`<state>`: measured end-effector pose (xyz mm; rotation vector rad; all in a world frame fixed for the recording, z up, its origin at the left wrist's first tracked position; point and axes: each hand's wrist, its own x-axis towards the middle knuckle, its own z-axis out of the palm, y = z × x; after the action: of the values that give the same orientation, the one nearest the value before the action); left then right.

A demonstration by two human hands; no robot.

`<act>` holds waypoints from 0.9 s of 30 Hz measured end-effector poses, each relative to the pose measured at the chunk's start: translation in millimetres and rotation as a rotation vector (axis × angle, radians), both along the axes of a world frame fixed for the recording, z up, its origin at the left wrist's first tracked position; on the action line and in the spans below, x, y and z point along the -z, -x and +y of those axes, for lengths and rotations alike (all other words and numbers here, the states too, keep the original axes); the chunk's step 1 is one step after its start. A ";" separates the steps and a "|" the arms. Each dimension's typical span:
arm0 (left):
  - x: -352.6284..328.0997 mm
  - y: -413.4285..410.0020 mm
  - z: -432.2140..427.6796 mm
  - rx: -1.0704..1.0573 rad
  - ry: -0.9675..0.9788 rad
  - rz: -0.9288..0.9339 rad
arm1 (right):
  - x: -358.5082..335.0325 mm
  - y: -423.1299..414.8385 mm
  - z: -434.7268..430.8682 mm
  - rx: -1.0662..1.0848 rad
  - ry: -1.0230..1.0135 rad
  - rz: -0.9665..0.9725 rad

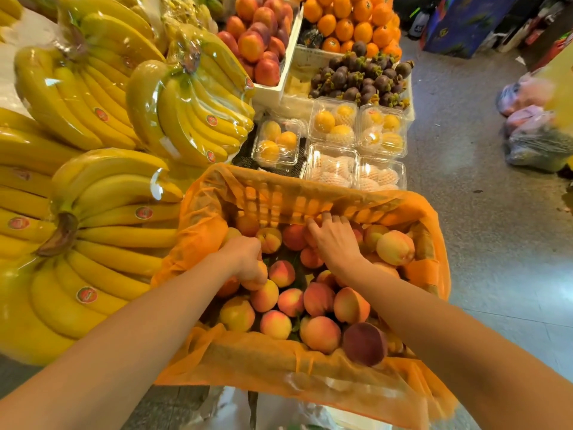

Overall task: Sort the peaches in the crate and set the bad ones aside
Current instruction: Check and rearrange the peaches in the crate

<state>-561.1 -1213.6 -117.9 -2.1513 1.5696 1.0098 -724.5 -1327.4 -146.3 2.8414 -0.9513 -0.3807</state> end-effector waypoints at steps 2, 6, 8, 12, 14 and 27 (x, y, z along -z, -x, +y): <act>-0.3 1.1 6.7 0.007 -0.047 -0.014 | -1.0 2.4 -3.0 -0.004 -0.031 -0.011; -0.7 3.6 17.2 -0.034 -0.078 -0.005 | -2.1 8.3 -3.4 0.029 -0.152 -0.108; 1.9 4.6 21.2 -0.060 -0.088 -0.011 | -3.5 9.1 0.2 0.050 -0.290 -0.233; 9.3 3.3 32.7 -0.134 -0.095 -0.016 | -3.1 8.7 10.7 -0.028 -0.474 -0.296; 12.4 1.3 36.9 -0.181 -0.066 0.012 | -0.9 9.6 16.0 -0.033 -0.535 -0.272; 23.5 0.0 40.9 -0.313 0.105 0.257 | -1.2 15.0 11.3 -0.144 -0.575 -0.080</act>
<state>-561.1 -1172.8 -141.4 -2.4767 1.4450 1.3771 -739.5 -1316.0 -145.1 3.4374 -0.7315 -0.6134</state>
